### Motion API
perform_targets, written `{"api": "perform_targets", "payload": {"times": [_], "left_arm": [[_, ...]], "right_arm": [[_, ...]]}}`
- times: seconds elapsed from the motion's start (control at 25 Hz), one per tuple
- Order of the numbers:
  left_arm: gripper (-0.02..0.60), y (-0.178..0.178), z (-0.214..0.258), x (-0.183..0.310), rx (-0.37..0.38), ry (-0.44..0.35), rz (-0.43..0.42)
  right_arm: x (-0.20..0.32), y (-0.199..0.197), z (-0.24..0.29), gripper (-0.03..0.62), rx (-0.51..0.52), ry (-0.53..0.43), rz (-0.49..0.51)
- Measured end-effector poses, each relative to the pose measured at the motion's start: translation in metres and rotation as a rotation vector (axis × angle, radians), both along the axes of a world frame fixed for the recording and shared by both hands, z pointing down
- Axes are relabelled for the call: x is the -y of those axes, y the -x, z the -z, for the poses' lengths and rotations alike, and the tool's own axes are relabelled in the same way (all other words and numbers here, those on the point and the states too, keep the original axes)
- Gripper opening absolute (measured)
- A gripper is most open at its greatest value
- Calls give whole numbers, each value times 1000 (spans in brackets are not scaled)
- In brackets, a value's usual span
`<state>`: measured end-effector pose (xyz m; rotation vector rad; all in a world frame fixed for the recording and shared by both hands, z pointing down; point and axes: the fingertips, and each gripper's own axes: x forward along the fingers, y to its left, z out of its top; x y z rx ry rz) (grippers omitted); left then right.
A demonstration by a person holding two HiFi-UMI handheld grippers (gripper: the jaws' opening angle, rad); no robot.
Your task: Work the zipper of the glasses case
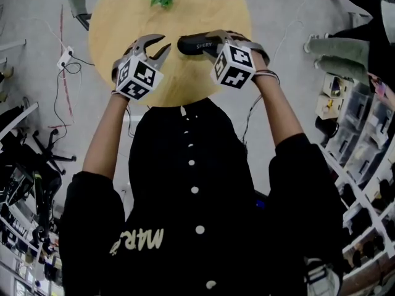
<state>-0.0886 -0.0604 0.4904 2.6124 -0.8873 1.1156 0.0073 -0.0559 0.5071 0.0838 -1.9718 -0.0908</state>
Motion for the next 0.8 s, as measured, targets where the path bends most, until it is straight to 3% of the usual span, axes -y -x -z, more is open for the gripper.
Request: {"api": "perform_targets", "payload": {"times": [0.12,0.28,0.48,0.6,0.8], "left_arm": [[70,5,51,-6,-143,-52,136],[7,14,129,-14,-343,-117,311],[3,34,212,-21,-524,-174,474],[3,50,260,-23,-570,-263,516],[3,69,323,-30,-545,-380,552]], "right_arm": [[12,-8,48,117,158,-40,-173],[21,-27,122,29,392,-83,-413],[21,-46,215,3,659,-139,-566],[20,-61,260,3,789,-169,-619],[22,-91,337,2,998,-304,-721]]}}
